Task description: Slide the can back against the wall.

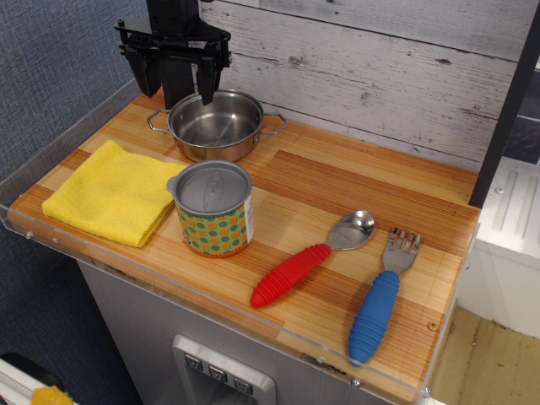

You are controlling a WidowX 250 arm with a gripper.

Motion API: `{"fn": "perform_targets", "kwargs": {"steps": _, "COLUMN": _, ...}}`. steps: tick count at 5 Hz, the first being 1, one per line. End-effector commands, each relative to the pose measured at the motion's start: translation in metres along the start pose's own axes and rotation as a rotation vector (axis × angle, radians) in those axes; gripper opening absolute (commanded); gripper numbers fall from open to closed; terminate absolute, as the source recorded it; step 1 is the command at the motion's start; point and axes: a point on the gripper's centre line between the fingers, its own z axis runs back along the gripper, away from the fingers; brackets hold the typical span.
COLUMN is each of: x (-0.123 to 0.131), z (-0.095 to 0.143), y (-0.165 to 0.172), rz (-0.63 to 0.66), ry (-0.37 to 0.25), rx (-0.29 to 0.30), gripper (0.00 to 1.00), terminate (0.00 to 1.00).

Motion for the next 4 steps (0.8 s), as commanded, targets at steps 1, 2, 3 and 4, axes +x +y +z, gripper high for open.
{"fn": "perform_targets", "kwargs": {"steps": 1, "x": 0.0, "z": 0.0, "y": 0.0, "rz": 0.0, "ry": 0.0, "rx": 0.0, "gripper": 1.0, "terminate": 0.0}}
{"fn": "perform_targets", "kwargs": {"steps": 2, "x": -0.018, "z": 0.012, "y": 0.002, "rz": -0.085, "ry": -0.007, "rx": 0.026, "gripper": 1.0, "terminate": 0.0}}
{"fn": "perform_targets", "kwargs": {"steps": 3, "x": -0.039, "z": 0.025, "y": 0.006, "rz": -0.196, "ry": -0.034, "rx": 0.047, "gripper": 1.0, "terminate": 0.0}}
{"fn": "perform_targets", "kwargs": {"steps": 4, "x": -0.063, "z": 0.03, "y": 0.004, "rz": -0.295, "ry": -0.012, "rx": 0.066, "gripper": 1.0, "terminate": 0.0}}
